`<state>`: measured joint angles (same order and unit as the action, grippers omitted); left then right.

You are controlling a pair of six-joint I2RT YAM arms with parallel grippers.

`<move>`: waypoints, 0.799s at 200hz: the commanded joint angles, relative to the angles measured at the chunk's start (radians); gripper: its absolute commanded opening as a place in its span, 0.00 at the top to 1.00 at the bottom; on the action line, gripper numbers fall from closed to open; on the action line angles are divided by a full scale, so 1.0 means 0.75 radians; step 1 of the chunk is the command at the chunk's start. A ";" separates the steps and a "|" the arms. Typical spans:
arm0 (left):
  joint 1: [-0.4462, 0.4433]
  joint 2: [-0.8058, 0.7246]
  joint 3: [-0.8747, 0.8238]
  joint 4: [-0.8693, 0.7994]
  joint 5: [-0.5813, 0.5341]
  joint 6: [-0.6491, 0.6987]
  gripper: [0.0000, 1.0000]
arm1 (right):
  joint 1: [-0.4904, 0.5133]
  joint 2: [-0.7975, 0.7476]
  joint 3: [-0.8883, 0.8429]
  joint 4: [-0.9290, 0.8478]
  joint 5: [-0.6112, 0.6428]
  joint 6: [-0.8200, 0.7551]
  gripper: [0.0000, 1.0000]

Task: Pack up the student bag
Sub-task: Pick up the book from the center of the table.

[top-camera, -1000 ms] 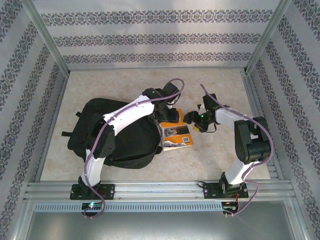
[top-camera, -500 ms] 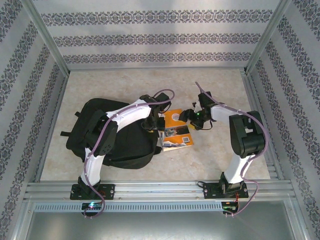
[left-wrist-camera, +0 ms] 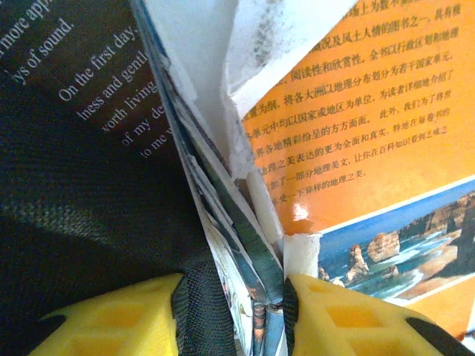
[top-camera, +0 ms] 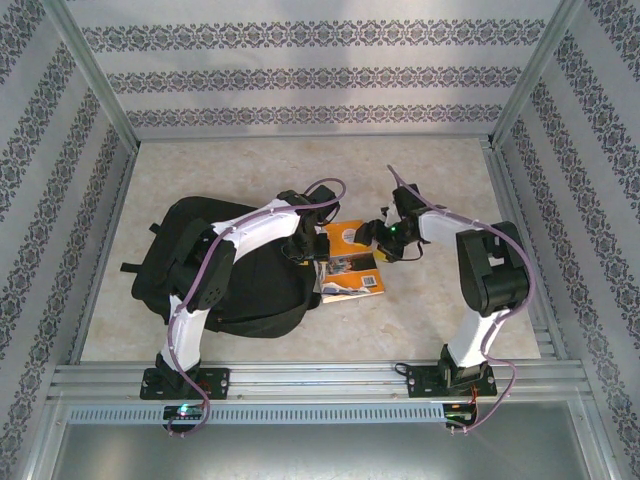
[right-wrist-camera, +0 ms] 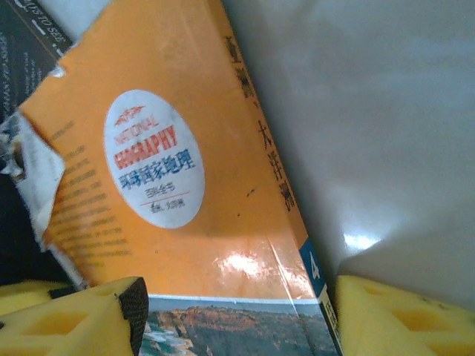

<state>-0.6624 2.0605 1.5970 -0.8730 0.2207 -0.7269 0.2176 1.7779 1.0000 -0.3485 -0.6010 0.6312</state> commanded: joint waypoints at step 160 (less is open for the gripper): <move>0.033 -0.077 -0.061 0.025 -0.023 0.010 0.63 | 0.044 -0.177 -0.194 0.205 -0.290 0.229 0.85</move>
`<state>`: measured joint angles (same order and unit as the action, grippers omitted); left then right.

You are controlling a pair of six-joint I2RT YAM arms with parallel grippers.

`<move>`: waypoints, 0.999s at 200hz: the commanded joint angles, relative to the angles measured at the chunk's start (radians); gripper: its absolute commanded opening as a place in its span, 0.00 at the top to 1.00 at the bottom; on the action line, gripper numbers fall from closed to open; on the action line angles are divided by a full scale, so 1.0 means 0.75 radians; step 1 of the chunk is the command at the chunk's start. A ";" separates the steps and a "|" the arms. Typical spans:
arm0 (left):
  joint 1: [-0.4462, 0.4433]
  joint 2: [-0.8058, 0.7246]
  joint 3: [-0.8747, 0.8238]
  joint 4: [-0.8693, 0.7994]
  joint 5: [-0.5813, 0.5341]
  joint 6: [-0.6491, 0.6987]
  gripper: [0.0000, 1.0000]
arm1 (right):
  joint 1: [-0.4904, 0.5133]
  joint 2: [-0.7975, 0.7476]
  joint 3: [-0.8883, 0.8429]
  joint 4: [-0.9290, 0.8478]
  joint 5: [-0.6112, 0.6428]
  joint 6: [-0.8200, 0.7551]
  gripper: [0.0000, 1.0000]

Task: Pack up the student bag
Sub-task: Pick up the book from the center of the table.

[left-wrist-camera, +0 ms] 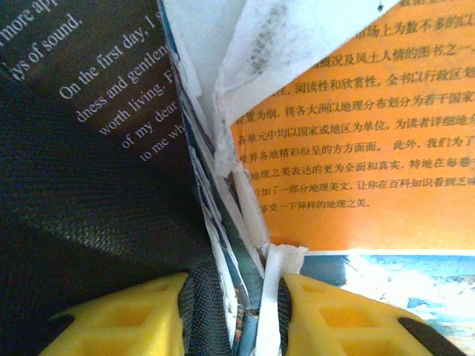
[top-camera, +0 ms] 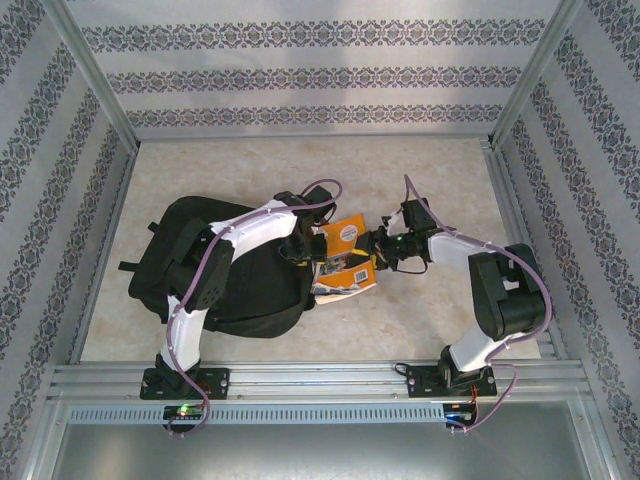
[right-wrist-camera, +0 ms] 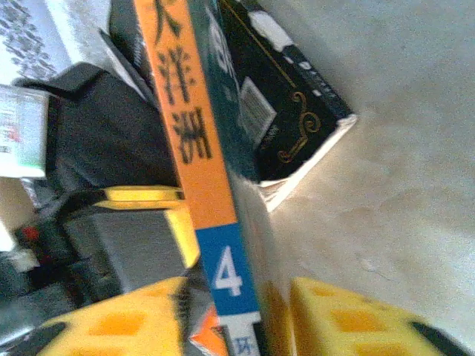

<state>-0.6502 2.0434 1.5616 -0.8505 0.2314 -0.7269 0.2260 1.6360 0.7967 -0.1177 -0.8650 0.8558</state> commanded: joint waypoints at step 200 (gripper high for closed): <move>0.041 -1.027 0.015 0.027 0.026 0.493 0.07 | 0.178 -0.615 0.536 -0.346 0.244 -0.301 1.00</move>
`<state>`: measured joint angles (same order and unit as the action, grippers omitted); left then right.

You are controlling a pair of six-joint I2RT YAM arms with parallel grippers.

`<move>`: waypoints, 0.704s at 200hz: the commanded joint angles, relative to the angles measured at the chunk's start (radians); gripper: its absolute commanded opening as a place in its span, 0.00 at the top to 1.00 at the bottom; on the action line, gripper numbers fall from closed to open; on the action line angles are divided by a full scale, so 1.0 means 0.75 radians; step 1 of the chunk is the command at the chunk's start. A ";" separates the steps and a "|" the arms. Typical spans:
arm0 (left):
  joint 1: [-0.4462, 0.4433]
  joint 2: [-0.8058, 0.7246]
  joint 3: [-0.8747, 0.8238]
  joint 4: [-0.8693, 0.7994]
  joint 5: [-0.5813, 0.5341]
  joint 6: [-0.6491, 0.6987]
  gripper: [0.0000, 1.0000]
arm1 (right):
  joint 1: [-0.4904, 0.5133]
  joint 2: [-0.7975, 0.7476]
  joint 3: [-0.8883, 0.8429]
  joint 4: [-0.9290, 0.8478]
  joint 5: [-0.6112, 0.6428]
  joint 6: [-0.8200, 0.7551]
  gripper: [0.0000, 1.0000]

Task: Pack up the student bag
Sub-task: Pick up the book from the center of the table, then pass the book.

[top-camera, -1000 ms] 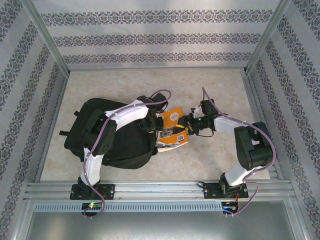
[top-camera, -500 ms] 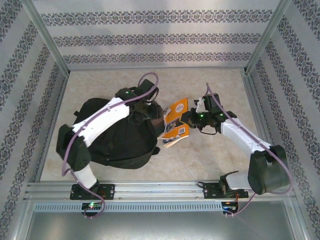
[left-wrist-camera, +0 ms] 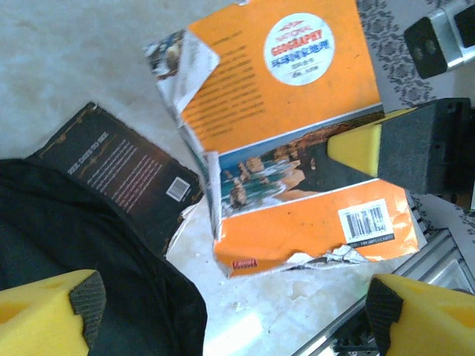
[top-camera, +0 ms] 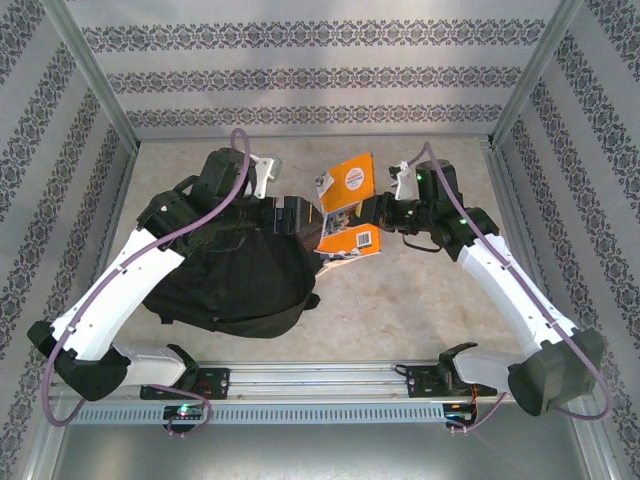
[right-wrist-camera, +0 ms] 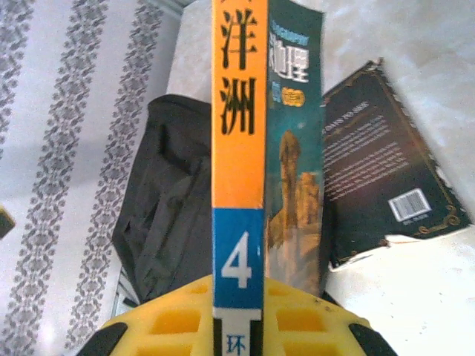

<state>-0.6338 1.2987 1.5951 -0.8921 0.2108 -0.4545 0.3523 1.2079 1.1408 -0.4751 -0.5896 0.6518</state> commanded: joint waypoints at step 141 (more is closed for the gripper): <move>0.318 -0.236 -0.439 0.662 0.573 -0.148 0.00 | 0.050 -0.007 -0.053 1.192 -0.607 0.582 1.00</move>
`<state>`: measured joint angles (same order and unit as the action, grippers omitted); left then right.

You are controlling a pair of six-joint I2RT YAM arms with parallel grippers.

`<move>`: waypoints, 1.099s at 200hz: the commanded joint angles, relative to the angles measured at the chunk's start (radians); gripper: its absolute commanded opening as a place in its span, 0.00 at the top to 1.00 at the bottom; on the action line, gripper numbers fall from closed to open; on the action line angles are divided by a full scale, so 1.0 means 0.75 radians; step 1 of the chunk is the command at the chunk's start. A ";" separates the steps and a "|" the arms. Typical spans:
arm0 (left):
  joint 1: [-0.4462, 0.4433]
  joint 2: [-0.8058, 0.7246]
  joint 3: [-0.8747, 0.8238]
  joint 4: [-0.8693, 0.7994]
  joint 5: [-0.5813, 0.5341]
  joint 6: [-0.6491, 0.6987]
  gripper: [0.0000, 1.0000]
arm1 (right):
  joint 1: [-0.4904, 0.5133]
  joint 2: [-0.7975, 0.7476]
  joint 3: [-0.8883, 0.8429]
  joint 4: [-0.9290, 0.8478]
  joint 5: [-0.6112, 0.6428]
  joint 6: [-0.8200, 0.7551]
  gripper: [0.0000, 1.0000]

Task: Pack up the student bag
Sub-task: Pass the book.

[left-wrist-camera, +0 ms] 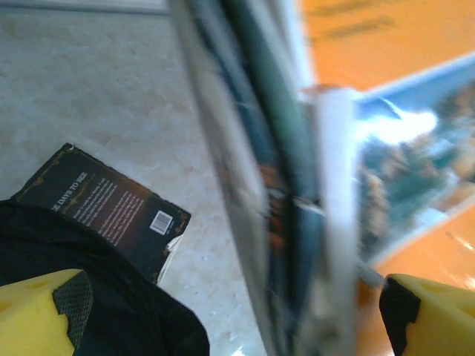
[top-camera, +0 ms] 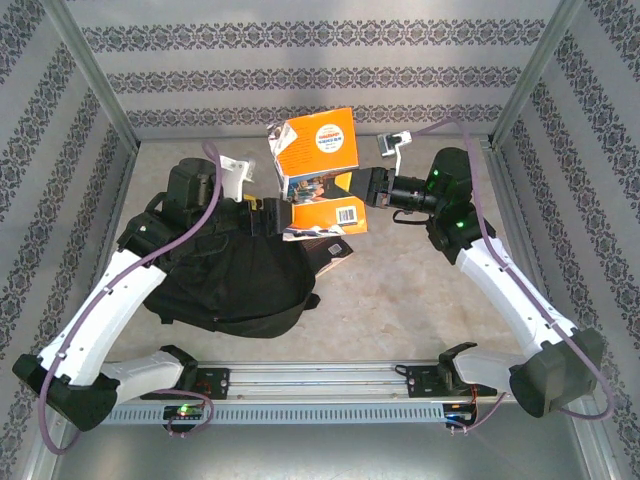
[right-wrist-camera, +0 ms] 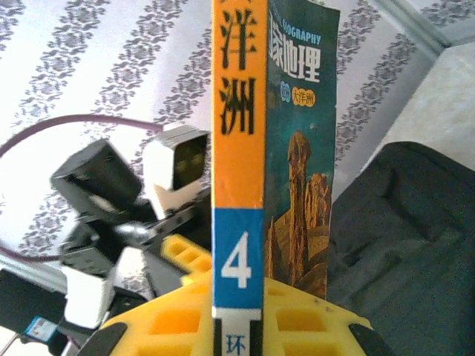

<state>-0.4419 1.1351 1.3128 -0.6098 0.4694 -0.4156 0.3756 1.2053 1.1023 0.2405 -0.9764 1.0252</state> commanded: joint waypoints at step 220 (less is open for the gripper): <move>0.227 0.004 -0.550 1.501 0.637 -0.972 0.02 | 0.045 0.040 -0.070 0.350 -0.095 0.188 1.00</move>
<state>-0.2790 1.1343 0.9089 0.4030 0.9386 -1.1000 0.3916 1.2335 1.0557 0.4030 -1.0393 1.1503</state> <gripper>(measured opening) 0.979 0.138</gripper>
